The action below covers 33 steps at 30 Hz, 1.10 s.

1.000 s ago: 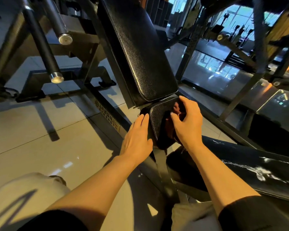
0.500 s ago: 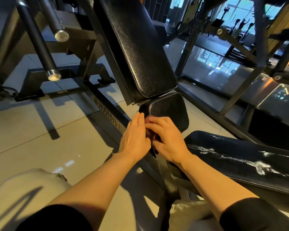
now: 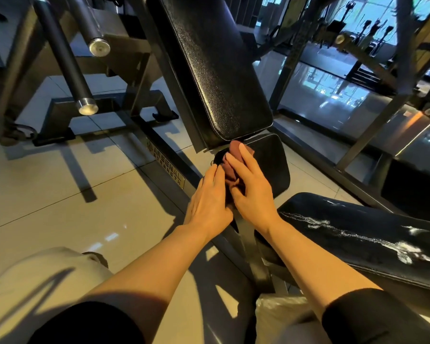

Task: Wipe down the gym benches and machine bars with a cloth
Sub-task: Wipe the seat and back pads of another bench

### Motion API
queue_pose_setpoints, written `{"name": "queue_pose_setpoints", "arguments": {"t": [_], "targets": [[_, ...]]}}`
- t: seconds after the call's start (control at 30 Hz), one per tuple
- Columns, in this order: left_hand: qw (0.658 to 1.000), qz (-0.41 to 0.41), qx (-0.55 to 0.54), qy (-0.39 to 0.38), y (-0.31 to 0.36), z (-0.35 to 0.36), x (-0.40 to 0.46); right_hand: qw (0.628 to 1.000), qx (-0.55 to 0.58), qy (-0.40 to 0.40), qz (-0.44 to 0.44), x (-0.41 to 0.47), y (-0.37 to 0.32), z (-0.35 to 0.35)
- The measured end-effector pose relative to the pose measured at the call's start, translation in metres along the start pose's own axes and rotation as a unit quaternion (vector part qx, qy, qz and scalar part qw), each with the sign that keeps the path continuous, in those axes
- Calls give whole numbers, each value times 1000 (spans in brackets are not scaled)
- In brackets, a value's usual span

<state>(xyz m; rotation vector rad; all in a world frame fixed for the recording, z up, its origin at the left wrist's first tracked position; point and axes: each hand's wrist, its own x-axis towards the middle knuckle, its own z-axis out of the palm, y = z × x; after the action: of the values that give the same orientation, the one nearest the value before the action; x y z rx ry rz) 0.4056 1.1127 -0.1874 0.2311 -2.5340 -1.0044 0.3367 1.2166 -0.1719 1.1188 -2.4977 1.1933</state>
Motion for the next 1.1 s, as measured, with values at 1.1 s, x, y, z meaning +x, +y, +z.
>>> {"name": "queue_pose_setpoints", "arguments": {"t": [1.1], "targets": [[951,230,196,60,-10,20,10,984,-56,76,149,7,23,-18]]}}
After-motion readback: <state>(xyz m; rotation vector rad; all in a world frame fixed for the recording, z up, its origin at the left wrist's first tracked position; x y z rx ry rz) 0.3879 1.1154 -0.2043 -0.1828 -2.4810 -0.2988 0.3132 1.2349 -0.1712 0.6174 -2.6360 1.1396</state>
